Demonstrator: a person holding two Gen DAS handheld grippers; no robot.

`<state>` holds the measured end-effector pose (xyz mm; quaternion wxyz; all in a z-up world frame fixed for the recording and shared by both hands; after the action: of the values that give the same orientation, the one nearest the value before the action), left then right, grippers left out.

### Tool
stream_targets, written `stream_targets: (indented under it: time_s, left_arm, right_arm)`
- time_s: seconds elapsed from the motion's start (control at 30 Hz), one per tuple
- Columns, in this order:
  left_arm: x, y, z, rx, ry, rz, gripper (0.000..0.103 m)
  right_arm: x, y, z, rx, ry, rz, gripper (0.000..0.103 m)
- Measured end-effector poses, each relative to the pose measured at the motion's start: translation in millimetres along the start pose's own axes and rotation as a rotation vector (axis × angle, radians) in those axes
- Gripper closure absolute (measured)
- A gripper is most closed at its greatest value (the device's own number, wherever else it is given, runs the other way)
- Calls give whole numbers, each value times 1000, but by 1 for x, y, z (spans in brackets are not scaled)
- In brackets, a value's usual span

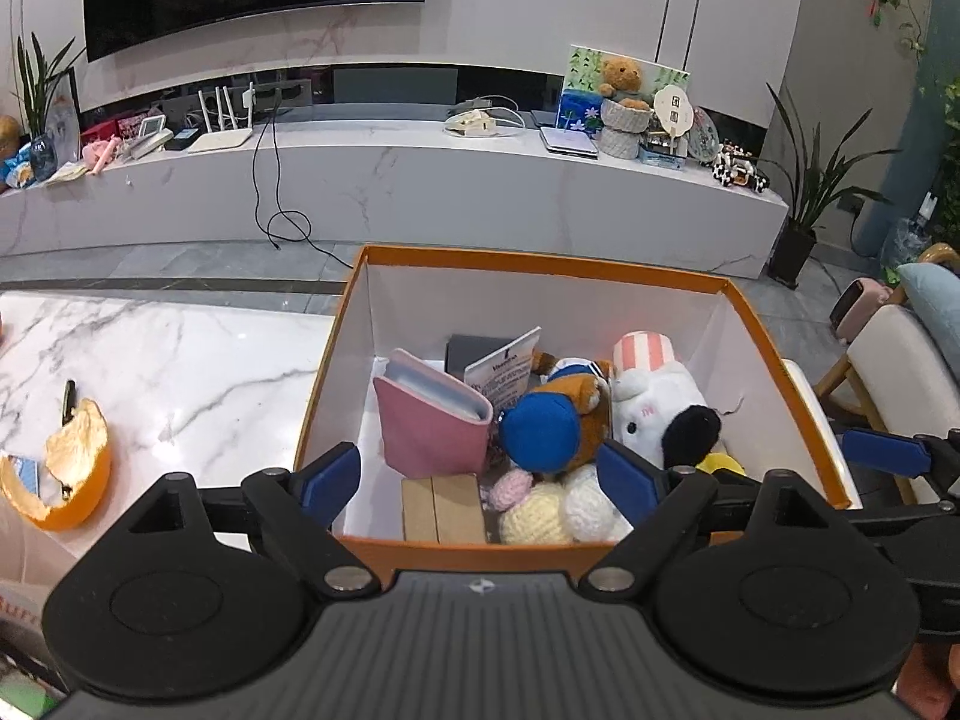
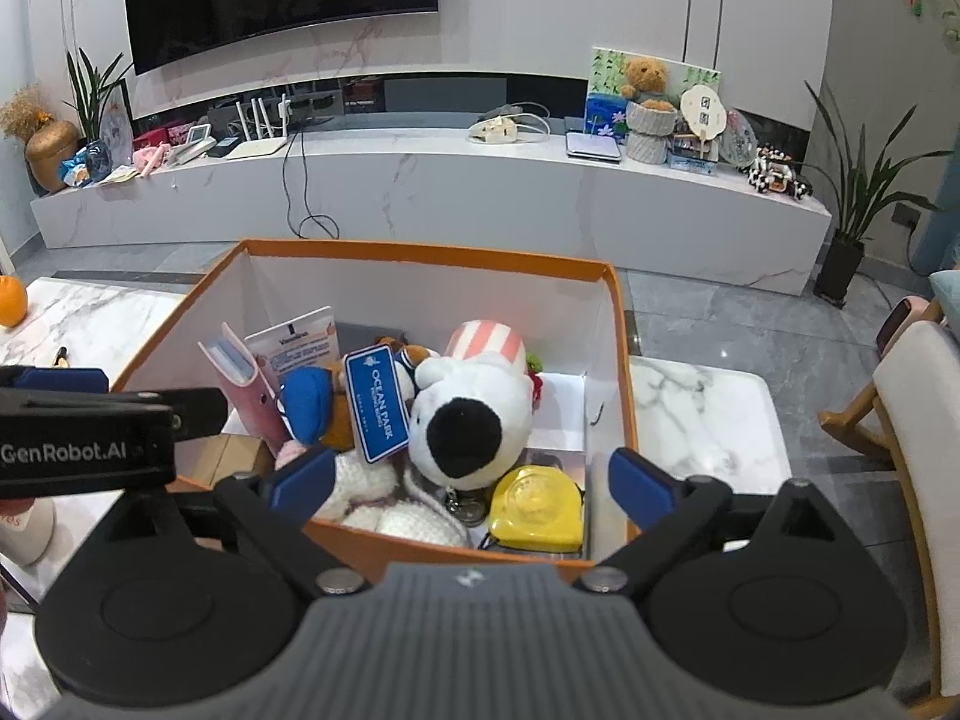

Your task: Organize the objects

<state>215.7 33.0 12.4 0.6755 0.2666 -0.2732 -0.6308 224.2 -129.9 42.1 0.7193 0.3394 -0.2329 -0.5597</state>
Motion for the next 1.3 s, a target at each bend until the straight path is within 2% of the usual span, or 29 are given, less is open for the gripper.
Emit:
stream_targets:
  time_s: [0.37, 0.63, 0.9, 1.3]
  left_arm:
    - [-10, -16, 10, 16, 39, 18, 1]
    - [-13, -16, 14, 20, 73, 4, 0]
    - [-10, -17, 12, 9, 56, 10, 0]
    - [1, -15, 14, 35, 42, -2, 0]
  right_arm:
    - [-18, -12, 6, -1, 7, 45, 4]
    - [-20, -14, 5, -2, 17, 26, 4]
    - [-22, -17, 2, -9, 5, 20, 4]
    - [-11, -15, -1, -9, -19, -12, 4]
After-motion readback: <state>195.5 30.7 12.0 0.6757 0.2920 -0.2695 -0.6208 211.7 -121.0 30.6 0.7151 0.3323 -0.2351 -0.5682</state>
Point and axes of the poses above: each gripper's, at about its wrist camera, not at the fingertips, and z roughly against the way its jaws point, x to its right, y to its top, the point moved 3 cm from there along -z, roughly the way its jaws point, and after that the axes turned 4 degrees about y, right-handed, at the moved point
